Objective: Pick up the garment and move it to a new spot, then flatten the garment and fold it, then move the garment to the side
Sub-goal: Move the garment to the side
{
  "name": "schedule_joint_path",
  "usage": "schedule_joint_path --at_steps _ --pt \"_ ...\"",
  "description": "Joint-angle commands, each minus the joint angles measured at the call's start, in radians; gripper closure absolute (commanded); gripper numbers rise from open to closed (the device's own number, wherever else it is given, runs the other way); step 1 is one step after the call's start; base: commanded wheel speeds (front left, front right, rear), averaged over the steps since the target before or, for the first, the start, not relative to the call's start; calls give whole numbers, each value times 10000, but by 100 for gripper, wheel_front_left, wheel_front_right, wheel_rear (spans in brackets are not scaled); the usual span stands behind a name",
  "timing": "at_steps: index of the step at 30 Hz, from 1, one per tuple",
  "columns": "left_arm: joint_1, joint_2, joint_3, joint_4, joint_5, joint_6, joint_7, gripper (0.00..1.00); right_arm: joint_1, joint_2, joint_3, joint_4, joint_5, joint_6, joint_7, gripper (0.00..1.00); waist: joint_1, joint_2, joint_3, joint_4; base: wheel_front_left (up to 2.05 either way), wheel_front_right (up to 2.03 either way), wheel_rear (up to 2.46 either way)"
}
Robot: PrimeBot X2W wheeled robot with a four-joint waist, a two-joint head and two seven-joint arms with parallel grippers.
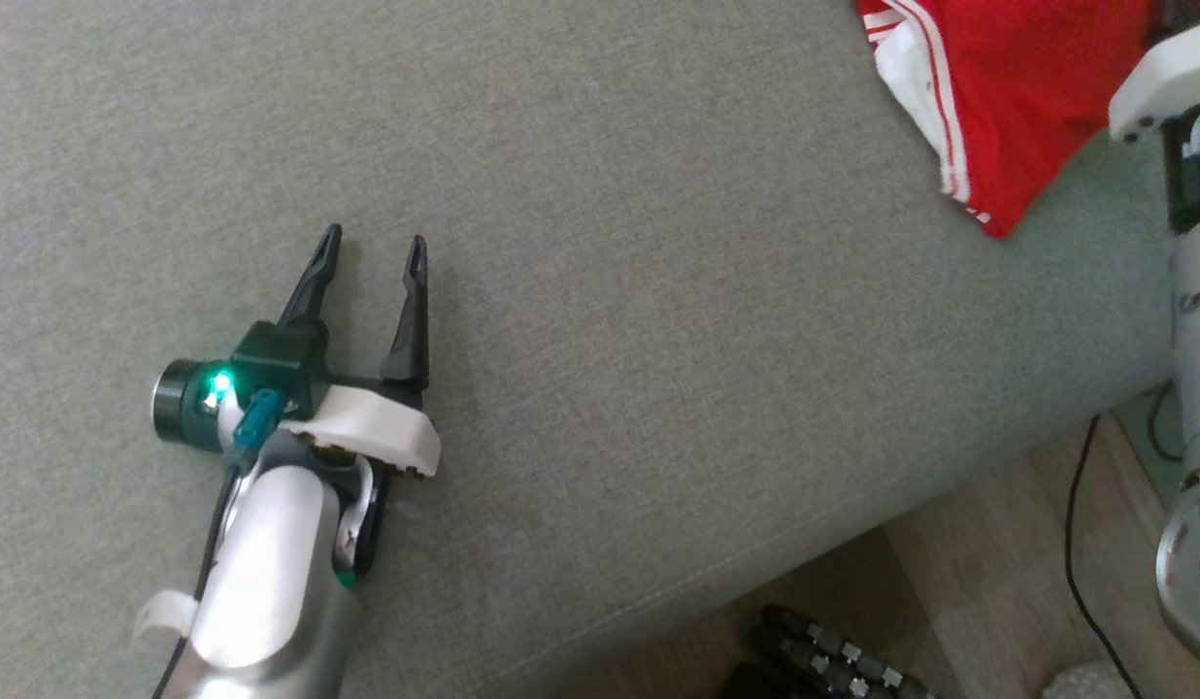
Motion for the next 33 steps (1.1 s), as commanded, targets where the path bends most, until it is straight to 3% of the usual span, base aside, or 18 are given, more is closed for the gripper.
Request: schedule_joint_path --at_steps 1,8,14,22,27,33 --pt "-20 243 445 160 32 52 -5 0 -179 32 121 -577 -40 65 -108 0 0 0 -47 45 0 0 0" --pt "89 194 659 106 -81 186 -5 0 449 676 596 -1923 508 65 -108 0 0 0 -412 383 0 0 0" --pt "330 120 1002 22 -291 442 -5 0 1687 1345 1726 -2868 1737 65 -109 0 0 0 -930 938 0 0 0" --pt "778 40 1372 80 -546 740 -5 0 4090 1448 3439 -3723 3703 65 -109 0 0 0 -1774 2137 0 0 0" --pt "1178 15 1523 44 -701 925 -5 0 5171 1450 3750 -3873 4319 65 -109 0 0 0 -2251 2938 0 0 0" --pt "1587 7 1665 -2 -864 1095 -5 0 5914 1451 3737 -3849 4371 65 -109 0 0 0 -2613 3416 0 0 0"
